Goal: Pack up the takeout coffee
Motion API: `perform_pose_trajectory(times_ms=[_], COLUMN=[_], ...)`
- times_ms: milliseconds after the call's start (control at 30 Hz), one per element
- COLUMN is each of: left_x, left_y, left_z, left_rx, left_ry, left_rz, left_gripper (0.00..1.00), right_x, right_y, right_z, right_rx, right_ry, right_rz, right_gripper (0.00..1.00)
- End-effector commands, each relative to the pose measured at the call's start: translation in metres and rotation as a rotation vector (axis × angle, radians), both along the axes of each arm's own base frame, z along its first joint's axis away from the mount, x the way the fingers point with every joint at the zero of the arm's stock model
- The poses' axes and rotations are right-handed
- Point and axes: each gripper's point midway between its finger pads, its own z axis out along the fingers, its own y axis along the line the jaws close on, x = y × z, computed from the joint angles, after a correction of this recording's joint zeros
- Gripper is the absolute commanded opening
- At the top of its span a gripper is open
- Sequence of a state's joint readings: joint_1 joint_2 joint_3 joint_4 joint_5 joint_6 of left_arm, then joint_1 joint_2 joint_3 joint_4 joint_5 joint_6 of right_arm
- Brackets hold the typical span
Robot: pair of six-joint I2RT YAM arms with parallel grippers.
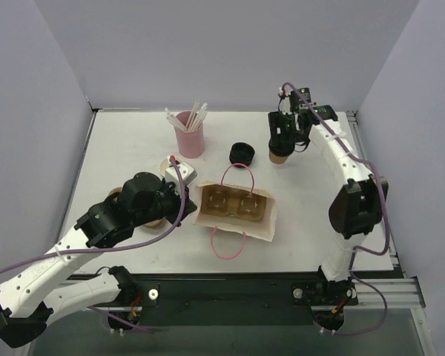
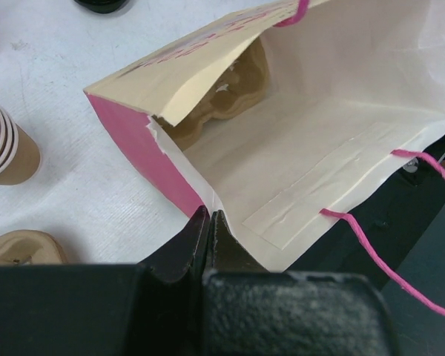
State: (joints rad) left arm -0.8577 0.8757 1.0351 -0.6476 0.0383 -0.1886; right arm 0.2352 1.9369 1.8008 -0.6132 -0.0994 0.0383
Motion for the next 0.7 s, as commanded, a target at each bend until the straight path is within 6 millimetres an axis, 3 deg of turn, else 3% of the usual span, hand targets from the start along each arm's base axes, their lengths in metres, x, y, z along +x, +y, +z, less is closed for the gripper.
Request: perform_pose_trajectory(times_ms=[0,33,100,133,200,233,300,433,600,633,667], left_x=[0.006,0.007,0.008,0.008,0.01,0.011,0.011,0.017,0.025,0.027,0.027], left_y=[-0.005,-0.007,-0.007,-0.008,-0.007,-0.007,-0.007,-0.008,-0.01,-0.01,-0.01], left_z=[0.022,0.022,0.026,0.028,0.029,0.031,0.027,0.027,0.029,0.03,0.028], left_rx=[-0.05,-0.053,-0.064,-0.072,-0.076,-0.082,-0.073,-0.077,-0.087,-0.092,-0.093], left_ry=[0.001,0.001,0.006,-0.001,-0.011,-0.021,-0.028,-0.047,-0.06,-0.066,-0.065], left_rz=[0.023,0.022,0.031,0.029,0.032,0.034,0.028,0.03,0.024,0.025,0.02], left_gripper=[0.0,0.0,0.0,0.0,0.0,0.0,0.0,0.0,0.0,0.0,0.0], right_x=[-0.036,-0.049,-0.064,-0.078,-0.095,-0.108,-0.124,-0.174,-0.225,-0.237,-0.242], right_y=[-0.009,-0.009,-0.006,-0.005,0.004,0.005,0.016,0.048,0.082,0.081,0.086], right_z=[0.108,0.131,0.15,0.171,0.191,0.211,0.232,0.277,0.297,0.303,0.297], right_rx=[0.04,0.058,0.085,0.108,0.133,0.135,0.151,0.236,0.376,0.387,0.392], right_ry=[-0.211,-0.264,-0.306,-0.359,-0.41,-0.47,-0.534,-0.671,-0.758,-0.792,-0.792], right_rz=[0.016,0.025,0.038,0.055,0.109,0.145,0.217,0.411,0.615,0.641,0.673], right_gripper=[0.46,0.46,0.45,0.45,0.45,0.45,0.45,0.45,0.45,0.45,0.45])
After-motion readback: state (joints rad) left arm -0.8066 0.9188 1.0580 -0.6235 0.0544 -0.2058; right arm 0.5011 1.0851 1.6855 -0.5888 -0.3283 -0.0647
